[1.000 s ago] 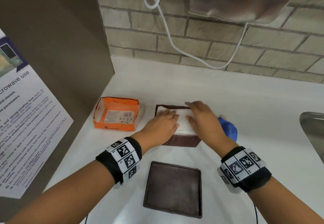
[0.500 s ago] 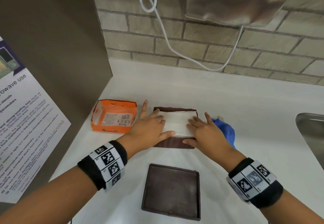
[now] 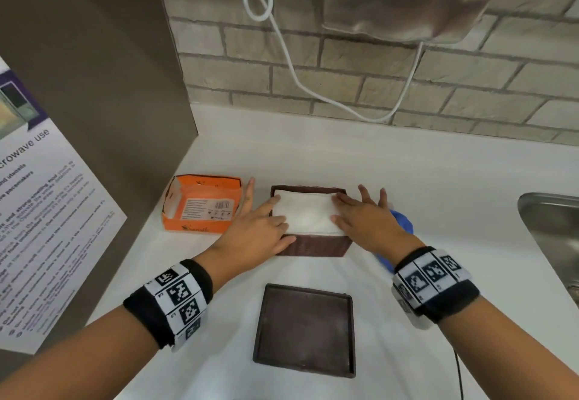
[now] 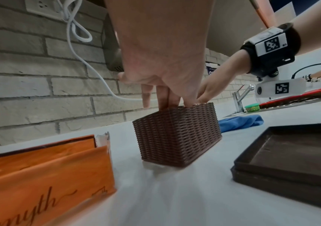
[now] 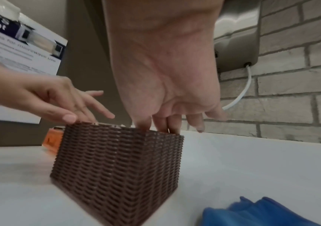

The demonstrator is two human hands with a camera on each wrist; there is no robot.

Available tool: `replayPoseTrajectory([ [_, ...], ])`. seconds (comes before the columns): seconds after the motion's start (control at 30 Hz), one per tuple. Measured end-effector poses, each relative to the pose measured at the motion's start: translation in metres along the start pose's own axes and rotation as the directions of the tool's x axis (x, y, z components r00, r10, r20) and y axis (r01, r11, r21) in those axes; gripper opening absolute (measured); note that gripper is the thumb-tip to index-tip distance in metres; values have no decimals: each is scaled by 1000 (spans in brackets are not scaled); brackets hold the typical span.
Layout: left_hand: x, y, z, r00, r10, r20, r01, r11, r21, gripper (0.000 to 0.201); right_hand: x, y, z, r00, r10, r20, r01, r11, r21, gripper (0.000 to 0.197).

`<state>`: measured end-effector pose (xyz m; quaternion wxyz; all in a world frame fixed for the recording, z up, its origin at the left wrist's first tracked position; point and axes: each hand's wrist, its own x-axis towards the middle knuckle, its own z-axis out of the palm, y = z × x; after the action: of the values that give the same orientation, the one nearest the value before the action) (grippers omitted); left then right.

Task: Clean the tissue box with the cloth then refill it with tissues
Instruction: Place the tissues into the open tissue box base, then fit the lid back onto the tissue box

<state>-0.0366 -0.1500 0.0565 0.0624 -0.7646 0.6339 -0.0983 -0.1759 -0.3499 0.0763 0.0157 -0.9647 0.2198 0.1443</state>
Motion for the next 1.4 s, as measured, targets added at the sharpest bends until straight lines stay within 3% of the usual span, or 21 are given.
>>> replayPoseTrajectory([
  [0.07,-4,1,-2,998,-19,-61,17,999,-33,55,4,-2,-1,1000,6,28,-6,1000,1,56],
  [0.1,-8,3,-3,991,-26,-128,18,998,-67,50,2,-4,-2,1000,-6,-20,6,1000,24,56],
  [0.17,-20,7,-5,948,-43,-315,-17,982,-187,39,-15,-9,-7,966,6,-257,37,986,164,50],
  [0.23,-38,15,-5,911,-31,-412,-102,950,-296,29,-44,-14,-8,886,51,-461,124,932,341,42],
  [0.3,-58,23,-3,946,56,-320,-182,908,-378,26,-83,-21,-4,915,-89,-394,258,879,401,41],
  [0.33,-67,27,1,971,118,-210,-200,880,-430,29,-102,-24,5,941,-229,-249,314,867,387,46],
  [0.4,-83,33,12,969,246,25,-197,828,-525,49,-124,-29,33,882,-469,38,442,853,276,59],
  [0.43,-88,35,17,948,301,97,-204,817,-539,60,-132,-29,50,850,-511,128,478,850,221,61],
  [0.5,-95,38,23,910,360,205,-196,810,-553,81,-140,-26,78,847,-475,239,442,879,182,51],
  [0.57,-100,37,24,874,373,312,-139,807,-574,93,-138,-22,93,835,-503,225,503,862,61,46],
  [0.63,-103,37,26,891,366,267,-167,814,-556,90,-135,-18,94,836,-539,109,543,840,-9,38],
  [0.67,-103,37,28,909,346,231,-173,820,-546,84,-133,-15,92,823,-564,71,565,825,9,30],
  [0.73,-104,33,24,926,296,235,-110,806,-582,72,-132,-13,77,797,-604,-28,594,774,219,16],
  [0.83,-103,20,12,959,154,239,72,682,-728,47,-131,-13,44,847,-484,-220,505,606,614,11],
  [0.93,-99,9,-8,982,-69,173,186,403,-896,28,-125,-15,11,933,-228,-279,344,331,879,12],
  [1.03,-81,6,-27,956,-241,165,211,183,-960,19,-105,-24,-2,975,49,-215,206,144,968,12],
  [1.1,-63,0,-38,917,-348,193,219,36,-975,18,-87,-30,-9,963,216,-163,153,63,986,14],
  [1.17,-41,-9,-47,870,-444,213,226,-25,-974,15,-69,-31,-17,948,284,-141,146,2,989,17],
  [1.2,-28,-15,-49,850,-481,216,236,-19,-972,14,-59,-29,-20,944,295,-150,159,-5,987,21],
  [1.27,-2,-27,-46,808,-541,234,275,-6,-962,19,-39,-23,-25,918,345,-198,182,76,980,25],
  [1.4,37,-36,-17,746,-605,279,406,81,-910,31,1,-14,-19,831,468,-300,34,497,867,31],
])
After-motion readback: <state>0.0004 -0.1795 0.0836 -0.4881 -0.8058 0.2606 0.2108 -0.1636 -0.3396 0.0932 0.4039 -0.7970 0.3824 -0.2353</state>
